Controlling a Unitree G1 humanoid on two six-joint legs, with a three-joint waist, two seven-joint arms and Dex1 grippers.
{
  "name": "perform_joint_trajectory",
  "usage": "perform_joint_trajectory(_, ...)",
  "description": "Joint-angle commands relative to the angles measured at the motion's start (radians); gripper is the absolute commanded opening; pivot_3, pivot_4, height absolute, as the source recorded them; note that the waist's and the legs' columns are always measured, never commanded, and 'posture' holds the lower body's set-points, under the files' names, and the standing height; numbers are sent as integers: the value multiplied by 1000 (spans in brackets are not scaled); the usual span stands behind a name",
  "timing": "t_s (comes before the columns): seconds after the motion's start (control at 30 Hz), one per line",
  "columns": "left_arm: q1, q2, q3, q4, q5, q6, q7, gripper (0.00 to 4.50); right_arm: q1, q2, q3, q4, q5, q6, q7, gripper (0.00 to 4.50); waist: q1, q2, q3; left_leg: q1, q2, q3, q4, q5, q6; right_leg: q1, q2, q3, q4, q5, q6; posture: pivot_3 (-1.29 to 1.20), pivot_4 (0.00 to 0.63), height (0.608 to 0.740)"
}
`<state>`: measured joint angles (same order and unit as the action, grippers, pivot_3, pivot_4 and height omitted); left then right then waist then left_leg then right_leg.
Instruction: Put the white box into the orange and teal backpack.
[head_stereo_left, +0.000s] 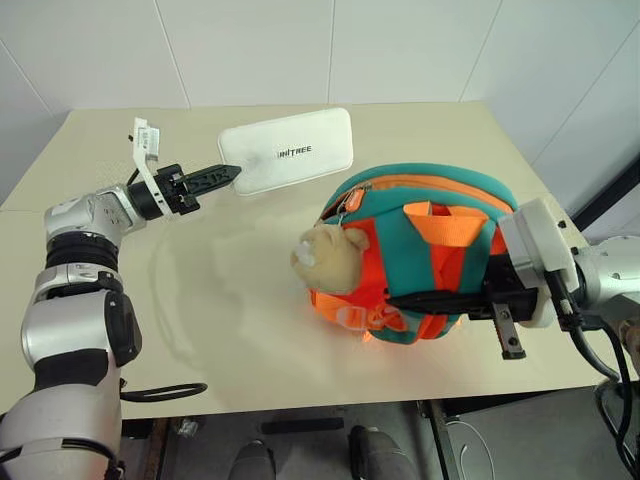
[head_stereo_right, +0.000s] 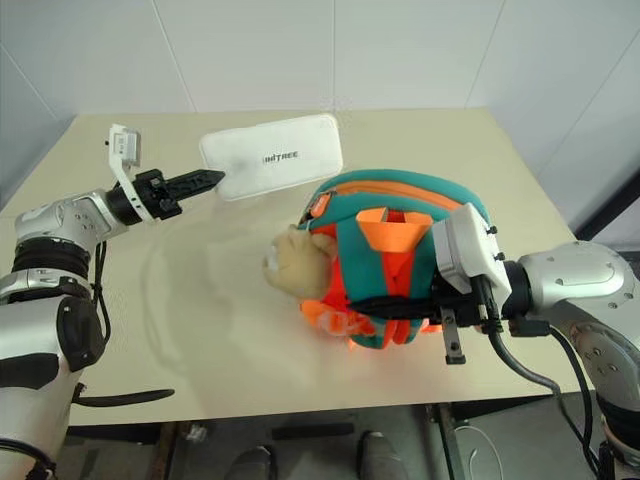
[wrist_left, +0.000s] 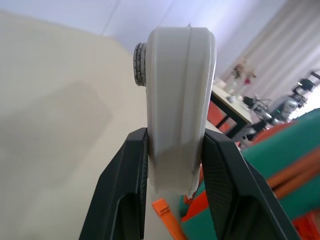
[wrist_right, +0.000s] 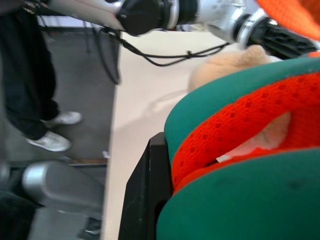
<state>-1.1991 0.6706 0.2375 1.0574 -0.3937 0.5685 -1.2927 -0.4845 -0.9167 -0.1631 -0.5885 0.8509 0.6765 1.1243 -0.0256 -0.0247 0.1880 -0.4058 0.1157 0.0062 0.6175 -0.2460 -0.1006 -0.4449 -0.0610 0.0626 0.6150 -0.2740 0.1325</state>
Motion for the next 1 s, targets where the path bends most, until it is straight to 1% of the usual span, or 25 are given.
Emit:
perform_joint_trajectory(0.03, 8, 27, 58, -60, -49, -78, -72, 1217, -8, -8, -13, 35, -57, -83, 20, 0, 1, 0, 0, 0, 0, 0, 0, 0, 0, 0, 0, 0, 0, 0, 0, 0, 150, 740)
perform_joint_trajectory(0.13, 29, 37, 131, -78, -108, -131, -133, 1216, -13, -2, -10, 63, -73, -98, 16, 0, 1, 0, 0, 0, 0, 0, 2, 0, 0, 0, 0, 0, 1, 0, 0, 0, 150, 740)
perform_joint_trajectory(0.23, 41, 58, 174, -88, -139, -140, -159, 1216, -10, 2, -13, 72, -73, -101, 10, 0, 1, 0, 0, 0, 0, 0, 3, 0, 0, 0, 0, 0, 3, 0, 0, 0, 150, 740)
perform_joint_trajectory(0.33, 61, 75, 185, -114, -152, -131, -192, 1216, -4, 3, -17, 82, -73, -100, 4, 0, 0, 0, 0, 0, 0, 0, 5, 0, 0, 0, 0, 0, 5, 0, 0, 0, 150, 740)
perform_joint_trajectory(0.47, 99, 95, 193, -180, -189, -68, -247, 1216, -1, 3, -21, 103, -74, -96, -7, 0, 1, 0, 0, 0, 0, 0, 8, 0, 0, 0, 0, 1, 7, 0, 0, 0, 150, 740)
perform_joint_trajectory(0.63, 152, 110, 156, -274, -220, 18, -316, 1216, 7, -6, -26, 135, -73, -94, 2, 0, 3, -1, 1, 0, 0, -1, 12, 0, 0, 1, 0, 1, 10, 0, 0, 0, 150, 740)
perform_joint_trajectory(1.0, 298, 142, 99, -535, -324, 150, -321, 1214, 31, 5, -27, 177, -73, -106, 10, 0, 0, -1, 1, 1, 0, -1, 12, 0, 0, 1, 0, 2, 11, 0, -1, 0, 150, 740)
